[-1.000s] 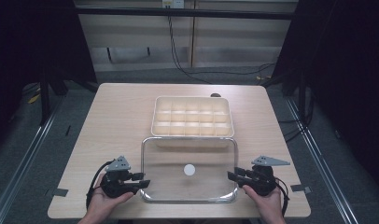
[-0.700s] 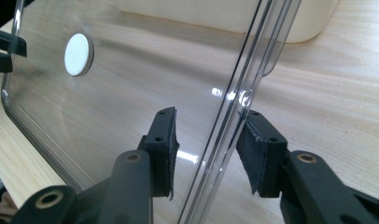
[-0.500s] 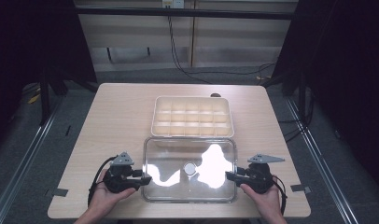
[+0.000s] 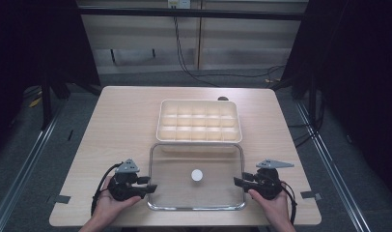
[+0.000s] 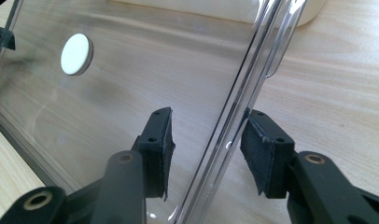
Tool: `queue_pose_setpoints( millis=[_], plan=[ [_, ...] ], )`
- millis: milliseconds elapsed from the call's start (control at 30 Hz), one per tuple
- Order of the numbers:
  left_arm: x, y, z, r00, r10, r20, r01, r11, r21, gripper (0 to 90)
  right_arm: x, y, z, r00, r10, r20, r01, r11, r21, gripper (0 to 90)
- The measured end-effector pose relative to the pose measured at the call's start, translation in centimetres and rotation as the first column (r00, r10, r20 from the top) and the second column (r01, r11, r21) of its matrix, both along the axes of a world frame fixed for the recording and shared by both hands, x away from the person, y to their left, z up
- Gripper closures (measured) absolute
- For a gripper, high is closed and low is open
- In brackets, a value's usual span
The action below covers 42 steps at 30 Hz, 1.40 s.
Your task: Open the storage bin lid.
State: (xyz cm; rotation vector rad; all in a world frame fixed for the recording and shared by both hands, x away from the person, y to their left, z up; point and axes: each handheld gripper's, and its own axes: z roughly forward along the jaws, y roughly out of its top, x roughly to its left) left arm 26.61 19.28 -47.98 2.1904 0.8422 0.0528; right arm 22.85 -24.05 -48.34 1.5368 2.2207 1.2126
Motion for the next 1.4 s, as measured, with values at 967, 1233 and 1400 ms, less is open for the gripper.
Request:
queue_pose_setpoints(
  millis=[967,1233,1400],
  plan=[
    [0.4,-0.4,-0.8,0.9984,-0.013,-0.055,0.014,0.9997,0.019,49.3,0.5,0.3,-0.9,0.9985,-0.03,-0.047,0.028,0.9983,-0.051,46.6],
    [0.4,-0.6,-0.9,0.9991,-0.008,-0.042,0.01,0.9989,0.047,47.6,0.5,0.5,-1.0,0.9985,-0.027,-0.048,0.022,0.9949,-0.098,41.8],
    [0.3,-1.0,-1.0,0.9989,-0.014,-0.044,0.016,0.999,0.042,45.9,0.6,0.5,-1.1,0.9988,-0.019,-0.046,0.015,0.996,-0.088,39.8]
  ],
)
